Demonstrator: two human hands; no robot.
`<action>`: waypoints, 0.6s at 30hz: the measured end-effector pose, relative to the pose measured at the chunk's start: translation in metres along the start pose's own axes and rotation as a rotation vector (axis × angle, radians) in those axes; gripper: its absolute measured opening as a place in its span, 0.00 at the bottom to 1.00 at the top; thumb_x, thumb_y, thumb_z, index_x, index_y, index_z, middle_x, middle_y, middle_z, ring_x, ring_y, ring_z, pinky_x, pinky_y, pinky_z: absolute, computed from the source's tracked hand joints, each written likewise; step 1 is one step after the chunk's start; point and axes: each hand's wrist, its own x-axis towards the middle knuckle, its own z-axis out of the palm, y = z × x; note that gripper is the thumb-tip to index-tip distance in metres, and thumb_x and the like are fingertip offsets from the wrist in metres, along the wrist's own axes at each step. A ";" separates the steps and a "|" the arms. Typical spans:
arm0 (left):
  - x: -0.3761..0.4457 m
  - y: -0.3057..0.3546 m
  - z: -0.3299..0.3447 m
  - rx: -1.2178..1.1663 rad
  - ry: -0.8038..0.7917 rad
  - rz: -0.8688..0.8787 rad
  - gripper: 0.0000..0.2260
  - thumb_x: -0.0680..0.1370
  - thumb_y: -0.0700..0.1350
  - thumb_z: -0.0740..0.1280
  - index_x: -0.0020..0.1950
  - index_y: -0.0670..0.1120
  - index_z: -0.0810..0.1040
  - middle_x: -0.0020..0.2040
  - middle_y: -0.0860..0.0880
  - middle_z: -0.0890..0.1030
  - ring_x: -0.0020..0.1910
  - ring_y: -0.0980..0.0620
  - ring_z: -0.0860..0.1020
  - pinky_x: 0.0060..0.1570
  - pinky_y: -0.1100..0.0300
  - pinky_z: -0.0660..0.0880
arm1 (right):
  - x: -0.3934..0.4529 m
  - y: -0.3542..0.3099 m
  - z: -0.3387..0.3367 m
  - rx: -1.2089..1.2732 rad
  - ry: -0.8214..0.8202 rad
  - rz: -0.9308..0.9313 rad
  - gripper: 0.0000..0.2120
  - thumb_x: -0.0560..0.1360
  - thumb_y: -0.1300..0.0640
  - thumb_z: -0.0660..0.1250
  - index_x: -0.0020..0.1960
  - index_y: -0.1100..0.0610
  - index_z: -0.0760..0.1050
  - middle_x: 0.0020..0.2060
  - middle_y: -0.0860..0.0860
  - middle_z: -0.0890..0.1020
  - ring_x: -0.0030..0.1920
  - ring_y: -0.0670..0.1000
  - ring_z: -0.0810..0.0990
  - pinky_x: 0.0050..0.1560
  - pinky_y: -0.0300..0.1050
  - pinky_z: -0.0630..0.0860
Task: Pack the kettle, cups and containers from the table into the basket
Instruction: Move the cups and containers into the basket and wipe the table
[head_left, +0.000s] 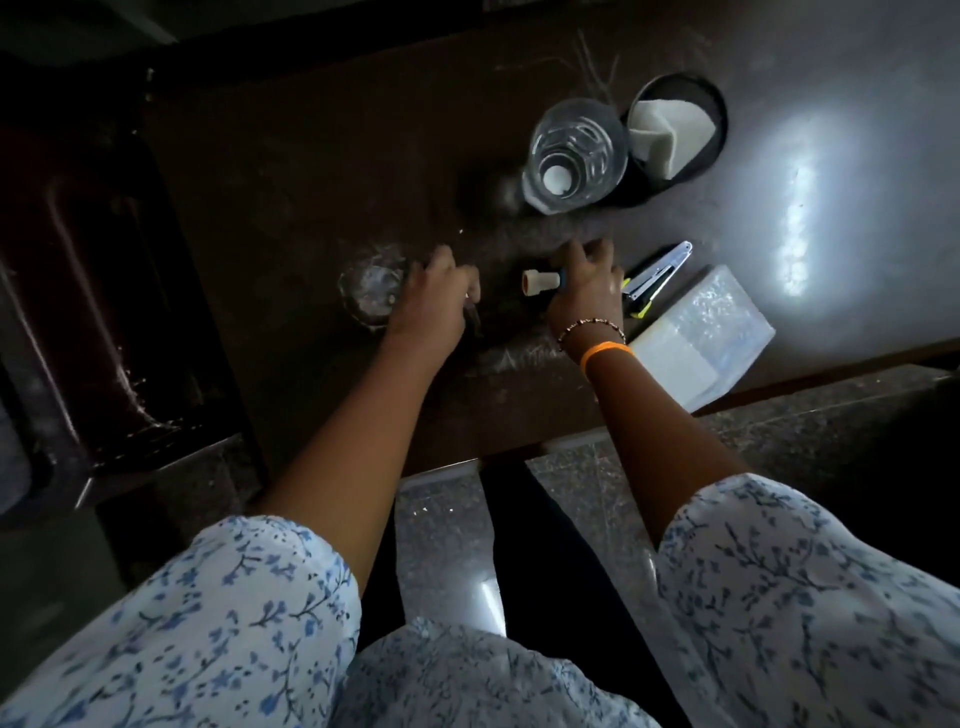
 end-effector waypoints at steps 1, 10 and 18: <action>-0.007 -0.006 -0.001 -0.098 0.038 -0.024 0.13 0.74 0.30 0.58 0.47 0.46 0.76 0.57 0.43 0.70 0.56 0.42 0.71 0.50 0.51 0.71 | -0.006 -0.003 0.001 0.029 0.032 0.015 0.19 0.71 0.69 0.58 0.61 0.61 0.70 0.63 0.62 0.67 0.58 0.64 0.71 0.56 0.53 0.71; -0.100 -0.078 -0.059 -0.677 0.299 -0.211 0.13 0.76 0.31 0.55 0.50 0.45 0.74 0.50 0.46 0.71 0.45 0.50 0.74 0.46 0.58 0.72 | -0.080 -0.093 0.006 0.304 0.108 0.064 0.18 0.73 0.66 0.61 0.63 0.63 0.71 0.59 0.66 0.73 0.59 0.64 0.72 0.61 0.52 0.64; -0.183 -0.186 -0.147 -1.045 0.614 -0.406 0.17 0.77 0.32 0.54 0.42 0.55 0.68 0.47 0.48 0.71 0.45 0.52 0.75 0.46 0.60 0.74 | -0.142 -0.252 0.033 0.467 -0.274 -0.201 0.17 0.78 0.67 0.54 0.62 0.60 0.75 0.61 0.58 0.77 0.59 0.55 0.76 0.46 0.35 0.67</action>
